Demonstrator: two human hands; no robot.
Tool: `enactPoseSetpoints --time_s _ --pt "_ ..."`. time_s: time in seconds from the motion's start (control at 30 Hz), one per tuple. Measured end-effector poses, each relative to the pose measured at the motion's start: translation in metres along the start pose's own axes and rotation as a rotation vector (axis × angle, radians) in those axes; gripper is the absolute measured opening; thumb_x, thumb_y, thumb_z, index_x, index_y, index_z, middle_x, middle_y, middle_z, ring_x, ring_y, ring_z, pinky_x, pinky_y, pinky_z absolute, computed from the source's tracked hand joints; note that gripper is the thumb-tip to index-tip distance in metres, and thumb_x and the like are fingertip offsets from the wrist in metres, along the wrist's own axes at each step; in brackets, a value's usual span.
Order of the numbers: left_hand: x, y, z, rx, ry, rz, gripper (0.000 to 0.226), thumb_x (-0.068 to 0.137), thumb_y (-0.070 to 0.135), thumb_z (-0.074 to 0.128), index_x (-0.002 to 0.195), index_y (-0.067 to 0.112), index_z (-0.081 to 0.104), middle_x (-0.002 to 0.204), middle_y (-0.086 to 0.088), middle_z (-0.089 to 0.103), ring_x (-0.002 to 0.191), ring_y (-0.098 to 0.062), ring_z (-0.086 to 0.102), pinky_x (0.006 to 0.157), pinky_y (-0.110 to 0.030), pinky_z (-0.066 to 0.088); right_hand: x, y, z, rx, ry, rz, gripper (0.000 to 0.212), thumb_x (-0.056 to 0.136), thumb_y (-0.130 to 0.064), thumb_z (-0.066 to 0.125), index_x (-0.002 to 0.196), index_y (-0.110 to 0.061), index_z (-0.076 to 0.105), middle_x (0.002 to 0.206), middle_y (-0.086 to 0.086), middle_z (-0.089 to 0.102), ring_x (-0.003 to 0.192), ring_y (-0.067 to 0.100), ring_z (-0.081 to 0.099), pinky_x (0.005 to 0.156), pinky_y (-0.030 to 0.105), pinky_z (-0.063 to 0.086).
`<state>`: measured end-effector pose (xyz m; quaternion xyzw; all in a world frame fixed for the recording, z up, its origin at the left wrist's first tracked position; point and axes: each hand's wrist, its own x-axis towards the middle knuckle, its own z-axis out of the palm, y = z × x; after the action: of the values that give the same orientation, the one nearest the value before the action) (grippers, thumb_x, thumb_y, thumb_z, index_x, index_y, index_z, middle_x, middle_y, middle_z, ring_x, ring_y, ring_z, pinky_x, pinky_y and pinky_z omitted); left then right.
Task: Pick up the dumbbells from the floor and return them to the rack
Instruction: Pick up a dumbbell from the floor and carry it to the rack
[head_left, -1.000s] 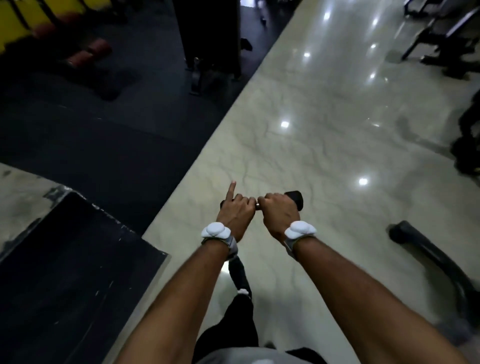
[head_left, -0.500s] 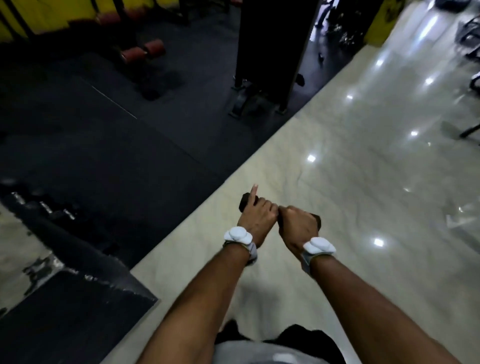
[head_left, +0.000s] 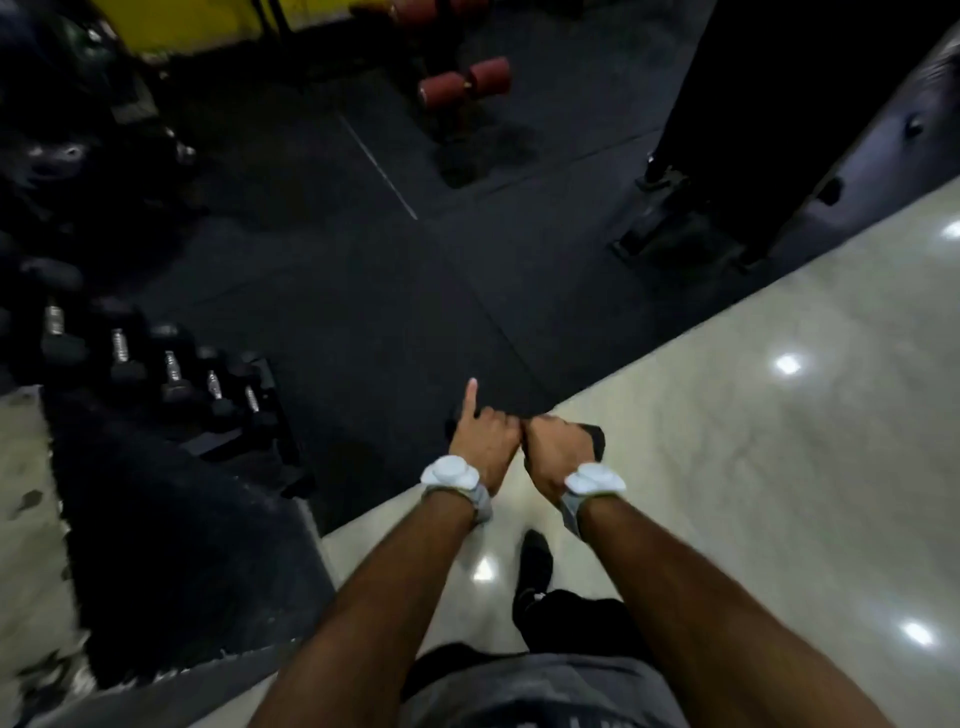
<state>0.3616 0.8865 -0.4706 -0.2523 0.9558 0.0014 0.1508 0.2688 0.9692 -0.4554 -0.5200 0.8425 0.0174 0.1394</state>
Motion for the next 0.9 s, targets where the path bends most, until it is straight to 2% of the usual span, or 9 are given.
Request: enactPoseSetpoints --time_s 0.07,0.13,0.23,0.33,0.57,0.67,0.73,0.8,0.9 --pt "0.047 -0.031 -0.018 -0.029 0.067 -0.069 0.024 0.099 0.026 0.043 0.109 0.018 0.063 0.102 -0.003 0.07 0.103 -0.026 0.063 0.12 -0.059 -0.01 0.062 0.007 -0.021 0.01 -0.026 -0.088 0.02 0.09 -0.016 0.052 0.105 -0.02 0.065 0.111 0.005 0.071 0.102 0.031 0.069 0.071 0.033 0.043" --pt "0.075 -0.058 -0.045 -0.071 -0.007 -0.154 0.03 0.097 0.031 0.044 0.117 0.016 0.061 0.11 -0.004 0.069 0.111 -0.027 0.061 0.12 -0.06 -0.007 0.107 0.006 -0.047 0.014 -0.086 -0.156 0.022 0.089 -0.016 0.054 0.109 -0.016 0.064 0.114 0.009 0.069 0.106 0.034 0.067 0.08 0.038 0.051" --pt "0.109 -0.094 -0.068 -0.094 -0.016 -0.25 0.035 0.093 0.022 0.045 0.124 0.016 0.059 0.114 -0.004 0.069 0.116 -0.027 0.059 0.119 -0.061 -0.006 0.175 -0.007 -0.067 -0.022 -0.099 -0.248 0.019 0.094 -0.012 0.053 0.111 -0.012 0.063 0.112 0.011 0.068 0.104 0.034 0.067 0.082 0.039 0.051" --pt "0.149 -0.134 -0.078 -0.126 -0.032 -0.314 0.03 0.092 0.018 0.046 0.119 0.019 0.061 0.11 -0.002 0.07 0.113 -0.026 0.061 0.119 -0.06 -0.007 0.238 -0.018 -0.081 -0.039 -0.148 -0.296 0.02 0.095 -0.012 0.053 0.113 -0.013 0.063 0.114 0.011 0.068 0.104 0.033 0.066 0.079 0.037 0.049" --pt "0.255 -0.231 -0.051 -0.173 -0.043 -0.371 0.036 0.1 0.018 0.043 0.133 0.009 0.054 0.124 -0.01 0.062 0.124 -0.03 0.052 0.122 -0.056 -0.002 0.393 -0.046 -0.088 -0.057 -0.252 -0.375 0.019 0.094 -0.019 0.056 0.108 -0.013 0.067 0.111 0.01 0.071 0.1 0.035 0.068 0.079 0.041 0.055" --pt "0.29 -0.262 -0.042 -0.188 -0.014 -0.3 0.03 0.098 0.019 0.047 0.119 0.016 0.068 0.113 -0.005 0.07 0.111 -0.025 0.063 0.122 -0.043 0.019 0.439 -0.054 -0.099 -0.088 -0.258 -0.382 0.023 0.094 -0.018 0.056 0.113 -0.02 0.069 0.11 0.006 0.073 0.099 0.032 0.07 0.082 0.044 0.059" --pt "0.318 -0.296 -0.04 -0.246 0.035 -0.289 0.025 0.095 0.019 0.05 0.106 0.017 0.072 0.107 -0.006 0.073 0.103 -0.029 0.067 0.106 -0.04 0.036 0.475 -0.065 -0.11 -0.152 -0.29 -0.379 0.024 0.095 -0.018 0.056 0.116 -0.02 0.069 0.113 0.006 0.072 0.102 0.03 0.07 0.085 0.041 0.057" --pt "0.341 -0.336 -0.053 -0.326 0.034 -0.299 0.022 0.098 0.019 0.049 0.104 0.014 0.069 0.109 -0.009 0.071 0.102 -0.032 0.066 0.093 -0.04 0.043 0.52 -0.079 -0.125 -0.168 -0.292 -0.397 0.024 0.094 -0.017 0.057 0.114 -0.021 0.069 0.114 0.005 0.072 0.103 0.03 0.07 0.084 0.038 0.056" --pt "0.367 -0.379 -0.071 -0.356 0.057 -0.336 0.02 0.099 0.02 0.049 0.102 0.016 0.068 0.107 -0.007 0.071 0.1 -0.03 0.066 0.088 -0.04 0.046 0.571 -0.102 -0.148 -0.209 -0.309 -0.409 0.015 0.092 -0.013 0.057 0.103 -0.014 0.067 0.106 0.007 0.071 0.108 0.033 0.068 0.081 0.038 0.052"
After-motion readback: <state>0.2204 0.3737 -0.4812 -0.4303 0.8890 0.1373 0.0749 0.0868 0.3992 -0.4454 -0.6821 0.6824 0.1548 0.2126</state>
